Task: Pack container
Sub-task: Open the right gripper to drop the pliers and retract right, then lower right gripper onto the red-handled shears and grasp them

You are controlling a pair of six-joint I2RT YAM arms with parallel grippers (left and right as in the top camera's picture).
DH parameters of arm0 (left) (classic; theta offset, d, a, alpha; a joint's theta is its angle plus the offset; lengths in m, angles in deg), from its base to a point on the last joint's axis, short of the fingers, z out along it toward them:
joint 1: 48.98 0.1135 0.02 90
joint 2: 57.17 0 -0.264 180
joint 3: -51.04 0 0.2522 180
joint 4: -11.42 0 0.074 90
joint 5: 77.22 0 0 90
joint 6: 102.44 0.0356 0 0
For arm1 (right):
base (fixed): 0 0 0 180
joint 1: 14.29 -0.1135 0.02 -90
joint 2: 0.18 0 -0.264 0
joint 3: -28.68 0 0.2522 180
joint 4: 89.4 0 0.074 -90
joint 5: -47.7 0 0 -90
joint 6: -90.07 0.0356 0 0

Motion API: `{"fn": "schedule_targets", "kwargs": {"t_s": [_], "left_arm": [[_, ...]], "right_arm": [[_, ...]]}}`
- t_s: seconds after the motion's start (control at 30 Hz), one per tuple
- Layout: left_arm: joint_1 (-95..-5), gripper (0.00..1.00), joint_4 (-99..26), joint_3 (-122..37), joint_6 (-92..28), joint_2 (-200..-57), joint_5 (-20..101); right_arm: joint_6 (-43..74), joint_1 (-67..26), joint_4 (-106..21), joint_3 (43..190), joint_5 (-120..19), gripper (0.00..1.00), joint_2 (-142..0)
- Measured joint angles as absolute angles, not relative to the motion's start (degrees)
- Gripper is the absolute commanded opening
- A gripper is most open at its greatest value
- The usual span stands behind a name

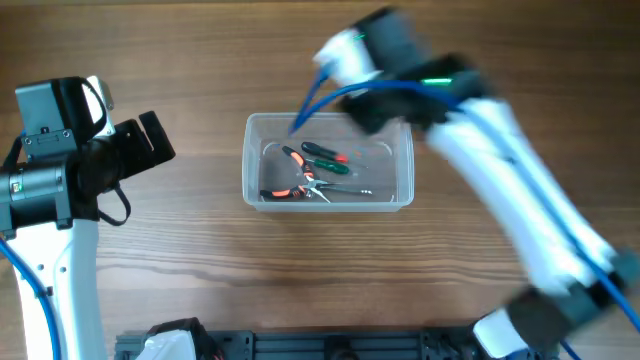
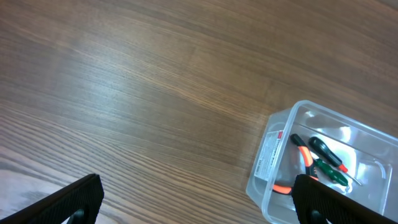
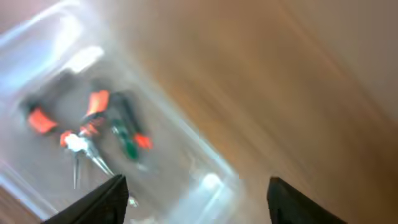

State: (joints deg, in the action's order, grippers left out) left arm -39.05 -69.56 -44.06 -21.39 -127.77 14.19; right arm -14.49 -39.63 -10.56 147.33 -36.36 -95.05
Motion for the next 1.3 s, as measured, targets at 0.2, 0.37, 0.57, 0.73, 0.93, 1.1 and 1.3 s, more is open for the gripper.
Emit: {"fn": "schedule_targets", "kwargs": {"t_s": [0.2, 0.37, 0.57, 0.73, 0.93, 1.1, 1.3], "left_arm": [[-39.05, 1.0, -69.47, -44.06, -21.39, -127.77, 14.19], [-39.05, 1.0, -69.52, -44.06, -21.39, -127.77, 14.21], [-39.05, 1.0, -69.47, -44.06, -21.41, -127.77, 15.15], [-39.05, 1.0, -69.47, -44.06, -21.41, -127.77, 15.7], [-39.05, 1.0, -69.52, -44.06, -21.41, -127.77, 15.72], [-39.05, 1.0, -69.49, -44.06, -21.41, -127.77, 15.72], [-39.05, 1.0, -69.49, -44.06, -21.41, -127.77, 15.72]], "right_arm": [[3.19, -14.98, 5.92, 148.18, -35.14, 0.72, -78.76], [10.03, -8.62, 16.13, 146.21, -40.58, 0.73, -73.3], [21.39, -8.6, 14.27, 129.95, -43.42, 0.95, -56.32], [25.92, -8.42, -0.09, 110.19, -42.46, 1.0, -53.67], [17.94, 0.1, -17.95, 98.34, -44.23, 1.0, -71.29], [3.62, 12.78, -19.96, 98.28, -44.69, 1.0, -85.19], [-1.77, 15.51, -21.1, 98.06, -44.73, 1.0, -88.64]]}}
